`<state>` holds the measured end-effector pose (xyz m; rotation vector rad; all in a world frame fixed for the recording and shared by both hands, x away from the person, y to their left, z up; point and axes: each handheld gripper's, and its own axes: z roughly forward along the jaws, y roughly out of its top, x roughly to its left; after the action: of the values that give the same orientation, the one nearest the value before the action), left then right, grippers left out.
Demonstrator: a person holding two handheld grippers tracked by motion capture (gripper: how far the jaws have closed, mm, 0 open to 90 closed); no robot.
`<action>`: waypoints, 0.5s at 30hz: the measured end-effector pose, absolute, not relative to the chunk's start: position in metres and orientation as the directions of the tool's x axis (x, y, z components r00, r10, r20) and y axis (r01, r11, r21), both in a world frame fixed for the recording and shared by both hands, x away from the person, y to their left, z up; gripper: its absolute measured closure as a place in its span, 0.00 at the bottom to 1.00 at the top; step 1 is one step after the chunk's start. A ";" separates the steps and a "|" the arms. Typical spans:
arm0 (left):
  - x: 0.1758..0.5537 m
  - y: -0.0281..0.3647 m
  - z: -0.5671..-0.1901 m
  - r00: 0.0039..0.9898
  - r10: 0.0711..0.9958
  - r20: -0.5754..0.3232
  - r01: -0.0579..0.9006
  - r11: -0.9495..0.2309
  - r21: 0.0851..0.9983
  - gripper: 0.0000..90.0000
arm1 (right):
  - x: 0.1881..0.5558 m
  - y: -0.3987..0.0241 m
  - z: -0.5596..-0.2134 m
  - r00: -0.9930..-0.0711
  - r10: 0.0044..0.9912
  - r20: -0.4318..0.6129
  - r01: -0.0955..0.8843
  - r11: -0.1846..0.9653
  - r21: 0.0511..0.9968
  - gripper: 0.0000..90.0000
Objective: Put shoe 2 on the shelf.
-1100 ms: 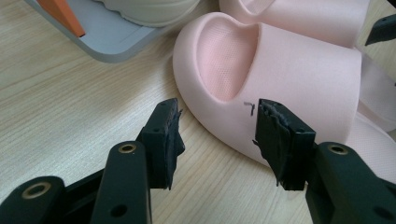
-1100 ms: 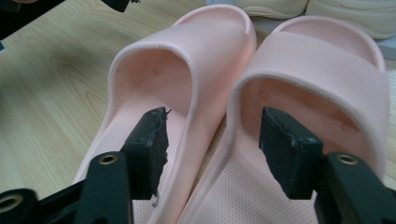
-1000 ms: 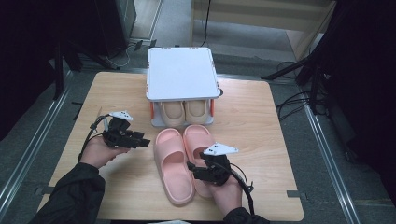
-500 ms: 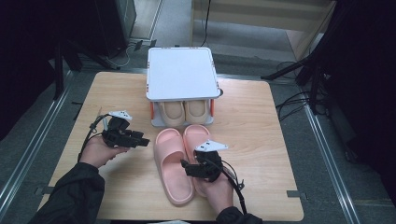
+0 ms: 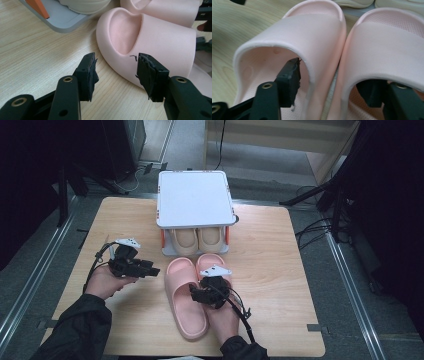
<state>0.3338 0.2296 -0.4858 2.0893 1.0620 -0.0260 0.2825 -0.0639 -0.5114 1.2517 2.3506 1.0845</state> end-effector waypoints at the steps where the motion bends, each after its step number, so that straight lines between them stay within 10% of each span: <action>1: 0.334 0.230 -0.486 0.651 0.677 -0.344 0.694 -0.347 0.630 0.54 | 0.283 -0.064 -0.512 -0.591 0.800 0.104 0.600 0.350 0.719 0.49; 15: 0.335 0.232 -0.486 0.650 0.677 -0.345 0.695 -0.346 0.630 0.55 | 0.288 -0.078 -0.508 -0.590 0.796 0.136 0.622 0.341 0.705 0.78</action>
<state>0.3351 0.2319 -0.4863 2.0851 1.0633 -0.0289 0.2885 -0.0776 -0.5085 1.2805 2.3723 1.0879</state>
